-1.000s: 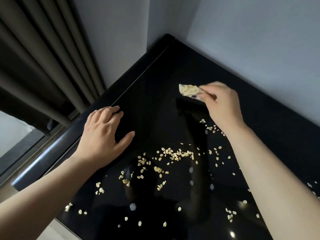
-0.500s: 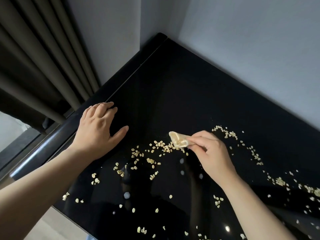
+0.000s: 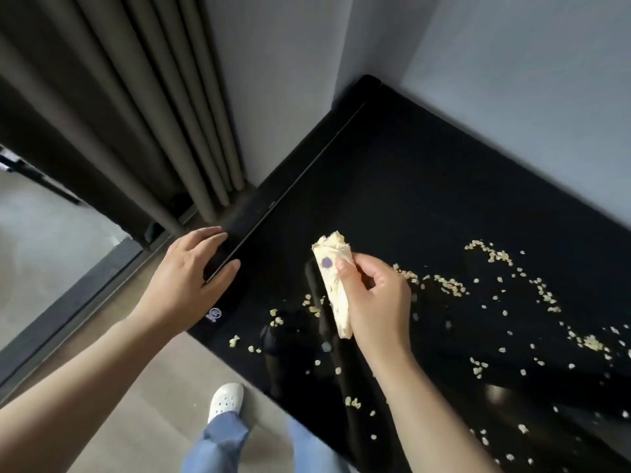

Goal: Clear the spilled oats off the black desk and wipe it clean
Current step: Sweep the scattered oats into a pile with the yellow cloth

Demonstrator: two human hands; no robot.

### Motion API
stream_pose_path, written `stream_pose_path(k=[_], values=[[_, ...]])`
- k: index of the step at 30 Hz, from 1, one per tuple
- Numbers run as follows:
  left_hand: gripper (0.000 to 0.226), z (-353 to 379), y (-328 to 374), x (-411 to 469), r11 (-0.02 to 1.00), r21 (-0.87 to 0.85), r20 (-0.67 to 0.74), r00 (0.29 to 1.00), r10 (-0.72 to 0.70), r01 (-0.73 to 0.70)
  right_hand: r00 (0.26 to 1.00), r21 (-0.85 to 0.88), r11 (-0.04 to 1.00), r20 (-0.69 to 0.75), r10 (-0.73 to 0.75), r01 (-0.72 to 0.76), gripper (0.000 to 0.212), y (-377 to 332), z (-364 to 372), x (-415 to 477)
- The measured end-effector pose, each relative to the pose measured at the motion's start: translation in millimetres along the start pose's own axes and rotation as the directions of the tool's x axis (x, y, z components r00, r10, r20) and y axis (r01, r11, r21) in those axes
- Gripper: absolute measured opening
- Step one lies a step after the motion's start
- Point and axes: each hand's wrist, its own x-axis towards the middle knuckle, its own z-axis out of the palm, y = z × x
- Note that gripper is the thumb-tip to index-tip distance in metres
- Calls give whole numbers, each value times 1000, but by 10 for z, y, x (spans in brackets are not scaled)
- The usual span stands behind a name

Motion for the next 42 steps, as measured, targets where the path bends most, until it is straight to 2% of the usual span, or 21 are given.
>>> stream_pose_path(k=[5,9,12,14,19,23,26,29,33,36,38,42], values=[[45,-290,-466,-343,996,-4,0,996,-92,92,998,82,995,5,63,-64,13,-194,643,-558],[46,-449,-763,-601,992,-16,47,991,-122,123,990,76,996,-132,48,-39,9,-217,1247,-989],[45,-557,-906,-704,992,-28,66,990,-122,124,954,17,999,-298,-33,39,4,-196,1601,-1139],[44,-625,-1004,-730,995,-23,72,993,-98,100,924,-42,996,-373,-90,80,9,-171,1801,-1174],[46,-697,-1216,-744,999,-7,91,995,-43,44,898,-215,972,-404,-173,90,14,-30,2190,-1194],[43,-678,-1201,-683,999,-31,102,995,11,-8,864,-300,951,-458,-208,71,11,73,2147,-1195],[41,-643,-1110,-570,998,-54,104,994,41,-36,834,-314,949,-530,-156,-22,11,171,1862,-1156],[49,-562,-995,-466,993,-60,136,985,106,-98,812,-328,937,-576,-94,-124,16,270,1487,-1108],[52,-418,-867,-389,993,-58,149,983,109,-102,780,-295,937,-624,-41,-187,14,293,1132,-1021],[50,-333,-809,-391,996,-39,133,987,85,-80,791,-278,956,-604,-96,-96,13,182,1094,-1057],[49,-287,-806,-429,997,-21,140,987,79,-76,824,-299,954,-543,-163,-8,12,95,1241,-1099],[46,-249,-821,-440,996,-27,143,986,83,-80,897,-279,958,-402,-183,70,14,37,1713,-1002]])
